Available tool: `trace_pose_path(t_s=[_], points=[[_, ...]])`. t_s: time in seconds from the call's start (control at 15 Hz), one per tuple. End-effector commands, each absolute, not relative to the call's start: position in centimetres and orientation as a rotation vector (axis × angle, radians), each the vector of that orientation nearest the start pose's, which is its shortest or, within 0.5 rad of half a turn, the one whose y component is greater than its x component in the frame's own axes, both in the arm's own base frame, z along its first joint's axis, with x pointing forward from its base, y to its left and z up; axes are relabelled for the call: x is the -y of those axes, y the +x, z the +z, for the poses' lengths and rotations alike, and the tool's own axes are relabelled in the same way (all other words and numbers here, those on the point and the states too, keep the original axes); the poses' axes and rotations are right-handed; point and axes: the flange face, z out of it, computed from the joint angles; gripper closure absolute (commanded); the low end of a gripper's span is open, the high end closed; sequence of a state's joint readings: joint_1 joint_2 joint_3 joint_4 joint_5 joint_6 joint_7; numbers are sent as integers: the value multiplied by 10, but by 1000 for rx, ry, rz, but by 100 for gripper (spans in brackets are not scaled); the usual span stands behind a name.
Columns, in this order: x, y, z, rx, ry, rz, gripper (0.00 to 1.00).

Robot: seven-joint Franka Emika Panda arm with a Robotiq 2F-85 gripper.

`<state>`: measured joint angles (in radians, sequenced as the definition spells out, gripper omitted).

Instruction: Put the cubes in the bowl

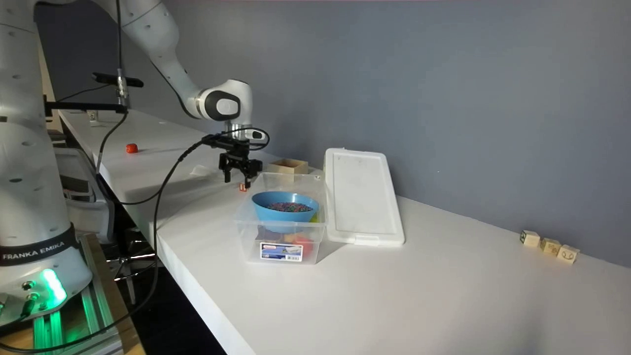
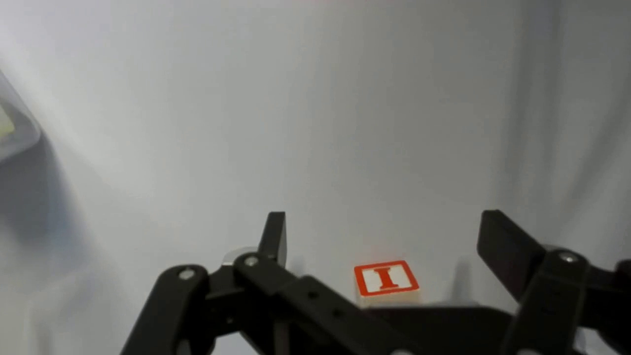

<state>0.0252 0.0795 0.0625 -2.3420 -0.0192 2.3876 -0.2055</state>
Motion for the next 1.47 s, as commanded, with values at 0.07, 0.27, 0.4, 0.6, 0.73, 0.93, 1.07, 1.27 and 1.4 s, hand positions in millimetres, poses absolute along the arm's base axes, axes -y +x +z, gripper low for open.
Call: trace_pose_path(t_s=[0.07, 0.27, 0.4, 0.6, 0.73, 0.93, 1.07, 1.27, 1.4], points=[[-69, 525, 290, 553, -3132, -77, 0], [-76, 532, 282, 565, -3148, -133, 0], [-76, 536, 276, 552, -3154, -146, 26], [-75, 536, 276, 533, -3156, -155, 37], [-74, 532, 281, 475, -3169, -152, 53], [-74, 528, 289, 421, -3172, -167, 73], [-74, 526, 295, 388, -3175, -184, 87], [-70, 513, 329, 287, -3170, -278, 91], [-52, 507, 363, 155, -3165, -410, 91]])
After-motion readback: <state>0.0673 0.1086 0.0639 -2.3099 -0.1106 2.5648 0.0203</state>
